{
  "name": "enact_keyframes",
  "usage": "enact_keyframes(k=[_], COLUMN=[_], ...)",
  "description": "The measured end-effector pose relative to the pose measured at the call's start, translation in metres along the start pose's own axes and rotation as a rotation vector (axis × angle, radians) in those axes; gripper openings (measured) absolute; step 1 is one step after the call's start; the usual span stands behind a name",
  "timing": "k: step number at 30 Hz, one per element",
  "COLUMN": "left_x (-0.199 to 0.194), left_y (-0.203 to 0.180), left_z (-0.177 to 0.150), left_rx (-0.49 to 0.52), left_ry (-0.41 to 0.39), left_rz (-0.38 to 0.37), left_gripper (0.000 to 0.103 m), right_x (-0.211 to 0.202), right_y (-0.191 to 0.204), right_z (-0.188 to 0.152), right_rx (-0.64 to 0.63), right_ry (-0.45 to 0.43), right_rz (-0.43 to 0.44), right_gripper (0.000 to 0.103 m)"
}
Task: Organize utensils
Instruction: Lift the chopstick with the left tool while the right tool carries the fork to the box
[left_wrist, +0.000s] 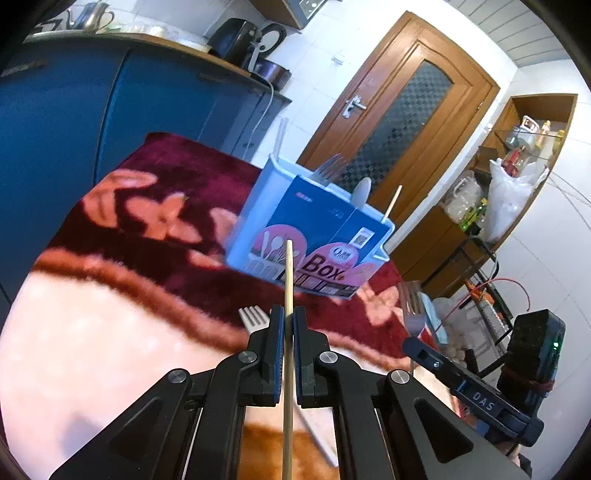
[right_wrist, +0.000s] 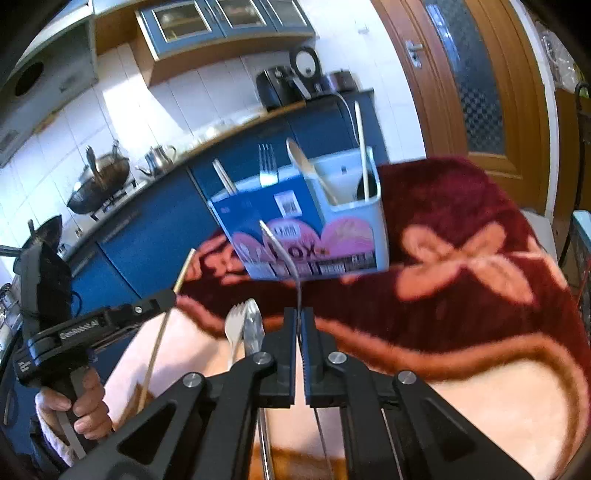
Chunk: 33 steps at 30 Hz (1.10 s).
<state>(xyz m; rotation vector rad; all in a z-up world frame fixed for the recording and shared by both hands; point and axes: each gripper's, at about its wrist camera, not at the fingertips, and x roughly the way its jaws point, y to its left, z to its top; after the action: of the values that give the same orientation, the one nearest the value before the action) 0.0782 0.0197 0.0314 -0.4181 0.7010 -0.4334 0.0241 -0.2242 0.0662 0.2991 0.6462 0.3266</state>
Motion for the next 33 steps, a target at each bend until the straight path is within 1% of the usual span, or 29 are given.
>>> enact_keyframes(k=[5,12,15,20,27,33], left_x=[0.000,0.000,-0.002,-0.002,0.000,0.010], left_y=[-0.013,-0.027,-0.033,-0.043,-0.058,-0.067], left_z=[0.007,0.021,0.031,0.052,0.084,0.110], left_rx=[0.034,0.058,0.078,0.104,0.161,0.187], left_ry=[-0.032,-0.084,-0.136,-0.225,-0.374,-0.467], left_rz=[-0.001,0.010,0.022,0.020,0.039,0.052], left_gripper=[0.004,0.004,0.004,0.004,0.004,0.004], right_x=[-0.008,-0.014,-0.017,-0.021,-0.022,-0.016], right_y=[0.000,-0.001,-0.003,-0.006,-0.009,-0.010], right_z=[0.008,0.015,0.019,0.028,0.048,0.064], right_rx=[-0.006,-0.007,0.005,0.015,0.004,-0.013], right_ry=[-0.082,-0.143,-0.170,-0.207,-0.237,-0.252], right_rz=[-0.003,-0.004,0.005,0.013,0.017,0.021], right_gripper=[0.003,0.003,0.003,0.003,0.003,0.003])
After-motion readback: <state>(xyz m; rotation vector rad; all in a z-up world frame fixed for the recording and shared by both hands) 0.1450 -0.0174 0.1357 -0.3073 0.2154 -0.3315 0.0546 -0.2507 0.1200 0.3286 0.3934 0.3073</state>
